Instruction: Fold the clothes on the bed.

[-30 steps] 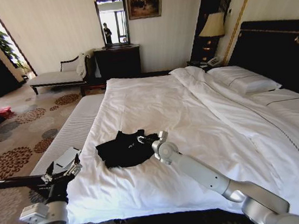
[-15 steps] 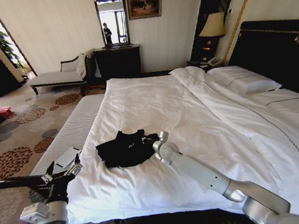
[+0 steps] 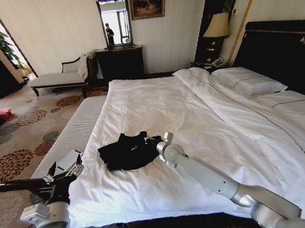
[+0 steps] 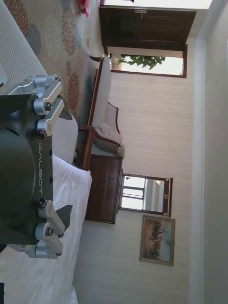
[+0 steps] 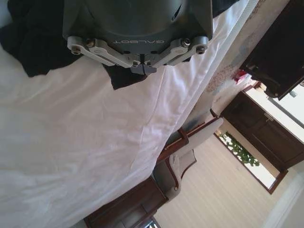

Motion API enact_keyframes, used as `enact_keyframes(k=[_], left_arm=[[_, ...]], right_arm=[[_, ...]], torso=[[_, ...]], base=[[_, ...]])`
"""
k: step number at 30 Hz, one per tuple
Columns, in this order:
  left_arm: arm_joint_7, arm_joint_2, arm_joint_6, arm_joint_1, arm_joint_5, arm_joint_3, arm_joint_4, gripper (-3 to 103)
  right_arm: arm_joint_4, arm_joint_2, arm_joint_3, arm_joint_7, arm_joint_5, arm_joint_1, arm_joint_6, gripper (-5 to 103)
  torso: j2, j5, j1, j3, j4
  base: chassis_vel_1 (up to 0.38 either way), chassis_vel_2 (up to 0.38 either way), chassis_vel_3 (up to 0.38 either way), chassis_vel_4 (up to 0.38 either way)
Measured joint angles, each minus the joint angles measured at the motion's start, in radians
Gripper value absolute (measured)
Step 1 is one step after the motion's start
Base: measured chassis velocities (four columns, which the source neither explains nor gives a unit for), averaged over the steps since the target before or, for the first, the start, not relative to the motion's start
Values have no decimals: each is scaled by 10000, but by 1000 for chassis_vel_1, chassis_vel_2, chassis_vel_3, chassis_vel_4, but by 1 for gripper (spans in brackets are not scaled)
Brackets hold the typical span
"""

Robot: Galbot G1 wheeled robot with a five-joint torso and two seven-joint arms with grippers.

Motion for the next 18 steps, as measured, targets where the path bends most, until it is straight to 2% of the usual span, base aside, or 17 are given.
enact_keyframes(k=[4, 5, 9, 10, 13, 15, 16, 18], left_arm=[[-451, 610, 397, -759, -824, 181, 380, 100], [-451, 610, 397, -759, -824, 181, 380, 100], [-1799, 1397, 1762, -1832, -2321, 555, 821, 100], [-1799, 1397, 1762, -1832, -2321, 555, 821, 100], [-2462, 1939, 2872, -2424, -2900, 660, 1204, 100], [-2842, 2251, 3459, -2762, -3247, 763, 1392, 100], [-2842, 2251, 3459, -2762, -3247, 763, 1392, 100], [-3444, 2617, 4205, -3355, -3804, 1034, 1564, 100]], right_arm=[[184, -499, 492, -265, -142, -72, 184, 0], [184, -499, 492, -265, -142, -72, 184, 0], [433, -960, 917, -423, -128, -236, 253, 0], [433, -960, 917, -423, -128, -236, 253, 0], [498, -975, 951, -498, -127, -255, 290, 0], [517, -922, 952, -520, -116, -225, 321, 0], [517, -922, 952, -520, -116, -225, 321, 0], [639, -915, 1088, -531, -110, -227, 343, 0]], torso=[[0, -1, 0, 0, -6], [0, -1, 0, 0, -6], [0, 0, 0, 0, -3], [0, 0, 0, 0, -3], [-1, -1, 0, 1, -1], [-1, -2, 1, 1, 5], [-1, -2, 1, 1, 5], [-1, -2, 1, 1, 5]], base=[[0, 0, 0, 0], [0, 0, 0, 0], [0, 0, 0, 0], [0, 0, 0, 0], [0, 0, 0, 0], [0, 0, 0, 0], [0, 0, 0, 0], [0, 0, 0, 0]])
